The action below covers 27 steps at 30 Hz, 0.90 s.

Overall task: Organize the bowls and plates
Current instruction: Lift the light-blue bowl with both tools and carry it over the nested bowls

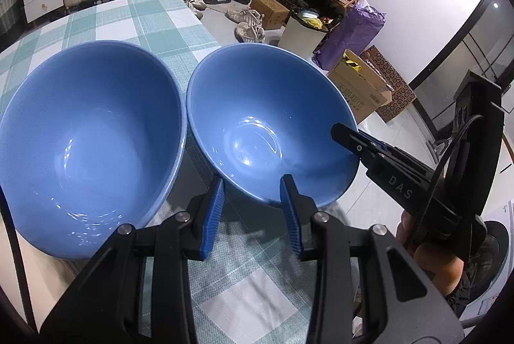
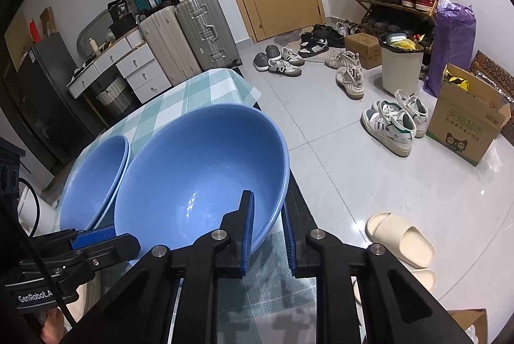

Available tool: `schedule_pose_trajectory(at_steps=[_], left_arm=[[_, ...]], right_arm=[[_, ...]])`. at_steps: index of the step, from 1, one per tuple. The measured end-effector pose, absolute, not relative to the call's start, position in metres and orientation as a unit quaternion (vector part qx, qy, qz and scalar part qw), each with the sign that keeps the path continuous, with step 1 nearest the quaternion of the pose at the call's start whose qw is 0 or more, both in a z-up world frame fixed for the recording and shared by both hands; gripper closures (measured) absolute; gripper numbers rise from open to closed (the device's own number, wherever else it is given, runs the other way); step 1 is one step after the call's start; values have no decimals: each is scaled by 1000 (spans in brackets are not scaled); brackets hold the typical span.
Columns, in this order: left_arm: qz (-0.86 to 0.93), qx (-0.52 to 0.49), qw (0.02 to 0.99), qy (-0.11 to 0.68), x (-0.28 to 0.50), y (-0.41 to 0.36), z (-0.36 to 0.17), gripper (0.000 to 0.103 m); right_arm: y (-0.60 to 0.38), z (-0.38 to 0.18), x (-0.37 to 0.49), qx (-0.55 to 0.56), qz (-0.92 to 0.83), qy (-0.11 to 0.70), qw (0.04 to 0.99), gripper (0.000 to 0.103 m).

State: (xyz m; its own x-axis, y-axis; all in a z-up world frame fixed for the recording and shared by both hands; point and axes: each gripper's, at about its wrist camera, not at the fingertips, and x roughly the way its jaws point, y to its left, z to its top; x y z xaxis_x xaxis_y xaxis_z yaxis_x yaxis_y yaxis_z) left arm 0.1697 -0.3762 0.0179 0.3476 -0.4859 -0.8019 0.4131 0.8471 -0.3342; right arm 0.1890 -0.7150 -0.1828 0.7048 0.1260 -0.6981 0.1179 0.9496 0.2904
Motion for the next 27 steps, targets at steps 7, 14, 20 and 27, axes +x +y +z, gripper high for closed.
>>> schedule_pose_trajectory(at_steps=[7, 14, 20, 27], left_arm=[[-280, -32, 822, 495, 166, -376, 20, 71], [-295, -28, 824, 482, 155, -375, 33, 71], [-305, -25, 828, 471, 142, -373, 46, 71], [-314, -24, 834, 452, 124, -368, 69, 71]], right_arm=[[-715, -177, 174, 159, -6, 377, 912, 86], [-713, -162, 156, 151, -19, 367, 918, 86], [-710, -148, 141, 148, -27, 355, 923, 86], [-704, -127, 124, 144, -33, 339, 929, 86]])
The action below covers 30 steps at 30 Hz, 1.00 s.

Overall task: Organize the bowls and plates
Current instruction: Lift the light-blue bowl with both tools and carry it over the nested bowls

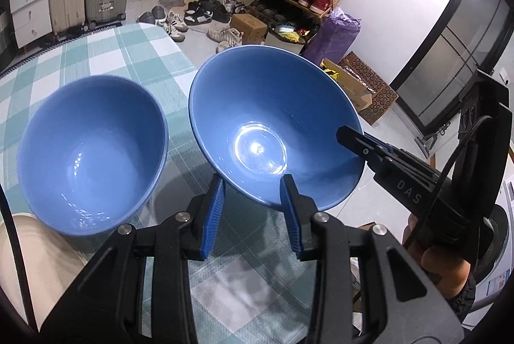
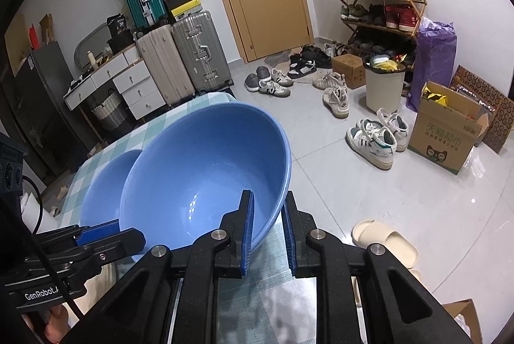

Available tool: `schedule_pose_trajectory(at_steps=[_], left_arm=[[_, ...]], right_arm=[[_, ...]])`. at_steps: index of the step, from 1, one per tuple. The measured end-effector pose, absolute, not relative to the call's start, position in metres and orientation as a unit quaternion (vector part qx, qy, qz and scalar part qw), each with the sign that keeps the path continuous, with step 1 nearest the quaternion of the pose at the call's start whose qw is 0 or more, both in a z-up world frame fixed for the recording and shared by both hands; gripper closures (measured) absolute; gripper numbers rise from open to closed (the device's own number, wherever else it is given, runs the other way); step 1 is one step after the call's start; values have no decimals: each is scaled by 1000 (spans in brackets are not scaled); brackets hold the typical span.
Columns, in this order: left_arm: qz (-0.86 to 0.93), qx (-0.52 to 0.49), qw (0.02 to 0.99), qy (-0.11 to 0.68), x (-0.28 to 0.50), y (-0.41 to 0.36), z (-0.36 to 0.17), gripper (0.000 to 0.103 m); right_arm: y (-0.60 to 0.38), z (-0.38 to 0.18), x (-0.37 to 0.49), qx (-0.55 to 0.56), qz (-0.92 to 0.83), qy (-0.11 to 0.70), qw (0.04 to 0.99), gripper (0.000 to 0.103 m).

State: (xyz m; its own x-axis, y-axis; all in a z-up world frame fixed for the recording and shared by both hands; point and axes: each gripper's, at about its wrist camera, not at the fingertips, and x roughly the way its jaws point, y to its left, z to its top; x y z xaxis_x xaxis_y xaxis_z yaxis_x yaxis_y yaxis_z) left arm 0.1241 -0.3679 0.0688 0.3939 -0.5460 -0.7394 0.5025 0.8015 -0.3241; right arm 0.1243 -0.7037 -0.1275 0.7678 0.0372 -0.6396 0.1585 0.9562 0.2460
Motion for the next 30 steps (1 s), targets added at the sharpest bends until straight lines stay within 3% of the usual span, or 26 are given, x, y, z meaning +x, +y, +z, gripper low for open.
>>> schedule_pose_trajectory(at_steps=[30], left_arm=[[-303, -39, 875, 376, 62, -288, 169, 71]], right_arm=[[-640, -57, 100, 116, -3, 284, 952, 85]])
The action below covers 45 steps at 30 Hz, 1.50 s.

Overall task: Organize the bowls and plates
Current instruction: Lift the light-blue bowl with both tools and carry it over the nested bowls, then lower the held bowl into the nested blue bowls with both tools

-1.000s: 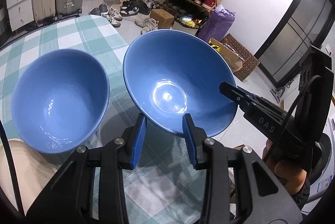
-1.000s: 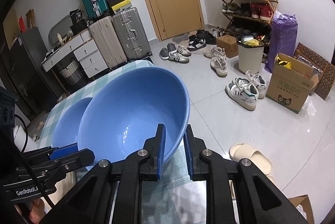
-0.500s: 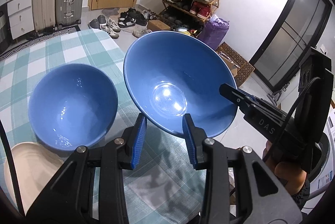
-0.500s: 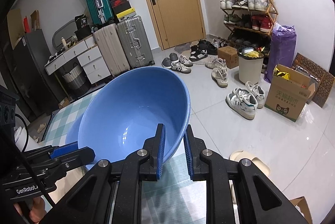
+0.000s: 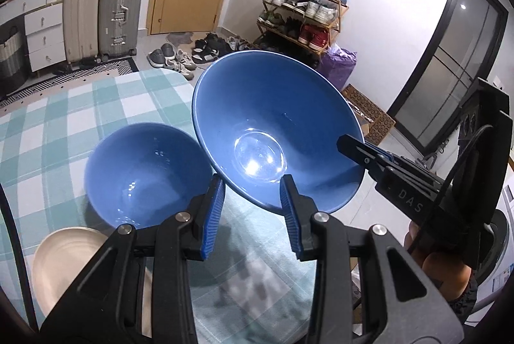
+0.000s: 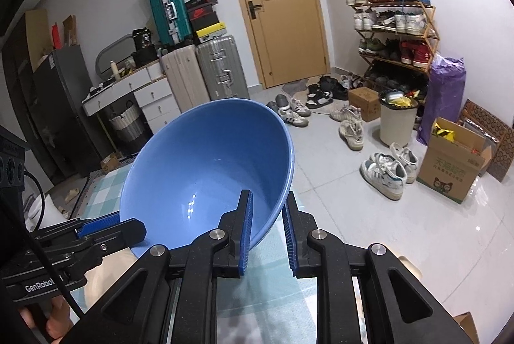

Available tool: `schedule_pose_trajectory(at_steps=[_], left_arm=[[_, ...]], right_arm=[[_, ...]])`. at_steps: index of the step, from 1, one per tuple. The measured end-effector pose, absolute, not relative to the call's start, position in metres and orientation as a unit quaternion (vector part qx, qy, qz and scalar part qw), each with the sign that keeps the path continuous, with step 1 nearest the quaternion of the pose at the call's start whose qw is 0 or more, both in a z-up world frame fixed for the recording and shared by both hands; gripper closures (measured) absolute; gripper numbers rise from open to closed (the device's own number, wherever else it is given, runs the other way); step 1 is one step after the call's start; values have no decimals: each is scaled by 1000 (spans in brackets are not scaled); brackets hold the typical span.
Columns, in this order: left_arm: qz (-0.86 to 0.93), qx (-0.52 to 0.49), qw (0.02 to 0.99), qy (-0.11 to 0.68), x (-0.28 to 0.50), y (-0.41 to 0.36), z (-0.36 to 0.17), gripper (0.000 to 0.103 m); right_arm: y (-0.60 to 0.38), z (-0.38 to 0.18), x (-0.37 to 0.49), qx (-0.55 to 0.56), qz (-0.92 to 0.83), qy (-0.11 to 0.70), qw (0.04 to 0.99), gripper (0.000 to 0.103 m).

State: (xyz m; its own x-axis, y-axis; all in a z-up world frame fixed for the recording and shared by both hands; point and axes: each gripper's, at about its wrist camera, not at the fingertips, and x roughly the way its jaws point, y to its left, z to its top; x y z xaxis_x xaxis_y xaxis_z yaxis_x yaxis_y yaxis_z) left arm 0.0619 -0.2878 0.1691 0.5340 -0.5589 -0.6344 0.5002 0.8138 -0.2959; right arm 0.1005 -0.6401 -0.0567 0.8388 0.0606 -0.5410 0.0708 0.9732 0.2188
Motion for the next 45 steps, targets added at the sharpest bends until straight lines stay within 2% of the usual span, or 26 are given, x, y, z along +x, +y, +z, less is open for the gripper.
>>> schedule_pose_trajectory(at_steps=[17, 45], left_arm=[[-244, -58, 898, 362, 73, -216, 194, 71], [-179, -29, 894, 410, 130, -188, 104, 71]], right_arm=[[-577, -55, 142, 101, 49, 294, 949, 84], [-531, -118, 199, 94, 85, 354, 927, 84]])
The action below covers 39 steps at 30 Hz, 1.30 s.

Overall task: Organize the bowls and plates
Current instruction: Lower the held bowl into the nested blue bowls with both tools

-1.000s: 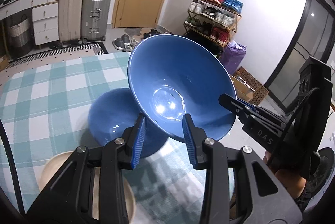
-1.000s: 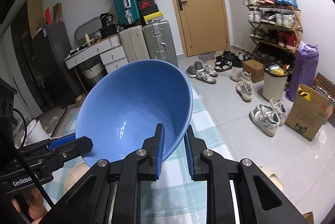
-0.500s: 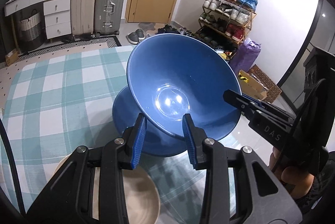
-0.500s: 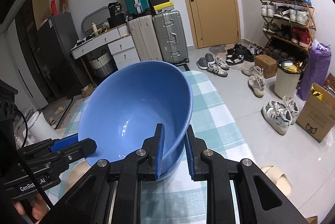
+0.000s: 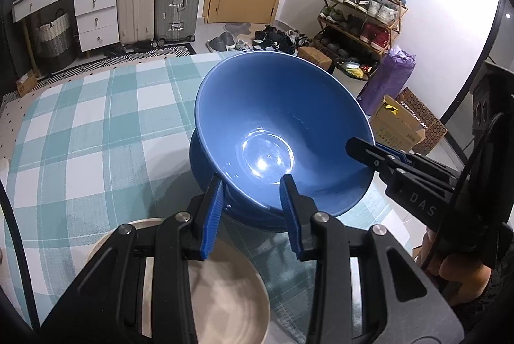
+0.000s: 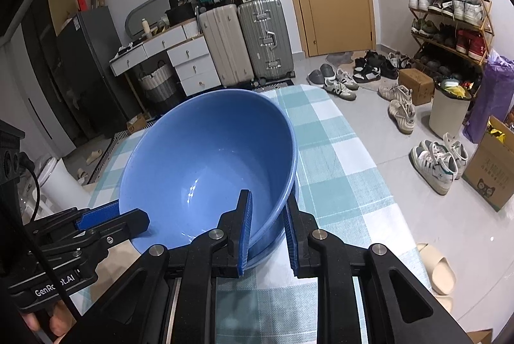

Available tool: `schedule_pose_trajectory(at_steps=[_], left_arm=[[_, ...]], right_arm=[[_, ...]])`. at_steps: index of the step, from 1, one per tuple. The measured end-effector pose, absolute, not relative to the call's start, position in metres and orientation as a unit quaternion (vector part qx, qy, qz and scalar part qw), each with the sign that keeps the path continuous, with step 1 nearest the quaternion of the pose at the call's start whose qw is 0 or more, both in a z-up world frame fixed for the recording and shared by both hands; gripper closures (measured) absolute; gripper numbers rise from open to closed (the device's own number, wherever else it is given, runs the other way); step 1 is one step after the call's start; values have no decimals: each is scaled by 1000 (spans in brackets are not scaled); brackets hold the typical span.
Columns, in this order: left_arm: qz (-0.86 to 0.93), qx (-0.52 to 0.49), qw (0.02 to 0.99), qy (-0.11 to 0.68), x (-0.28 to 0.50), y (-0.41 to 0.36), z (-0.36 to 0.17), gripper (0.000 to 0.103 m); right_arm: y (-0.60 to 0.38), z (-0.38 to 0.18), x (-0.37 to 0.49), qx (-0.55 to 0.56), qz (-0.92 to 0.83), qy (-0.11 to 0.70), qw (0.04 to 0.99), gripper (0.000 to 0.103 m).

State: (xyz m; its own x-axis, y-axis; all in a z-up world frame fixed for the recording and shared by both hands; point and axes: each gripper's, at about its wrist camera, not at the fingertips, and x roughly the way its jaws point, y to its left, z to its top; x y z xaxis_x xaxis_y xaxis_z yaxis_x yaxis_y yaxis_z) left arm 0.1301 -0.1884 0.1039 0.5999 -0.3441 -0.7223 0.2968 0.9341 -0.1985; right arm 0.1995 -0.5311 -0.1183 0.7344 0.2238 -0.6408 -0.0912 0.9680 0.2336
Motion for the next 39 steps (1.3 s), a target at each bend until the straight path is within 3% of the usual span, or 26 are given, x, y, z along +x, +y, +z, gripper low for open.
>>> schedule_pose_trajectory(at_steps=[39], left_arm=[[-155, 15, 889, 430, 164, -182, 44, 71]], right_arm=[[-510, -143, 212, 39, 65, 378, 923, 83]])
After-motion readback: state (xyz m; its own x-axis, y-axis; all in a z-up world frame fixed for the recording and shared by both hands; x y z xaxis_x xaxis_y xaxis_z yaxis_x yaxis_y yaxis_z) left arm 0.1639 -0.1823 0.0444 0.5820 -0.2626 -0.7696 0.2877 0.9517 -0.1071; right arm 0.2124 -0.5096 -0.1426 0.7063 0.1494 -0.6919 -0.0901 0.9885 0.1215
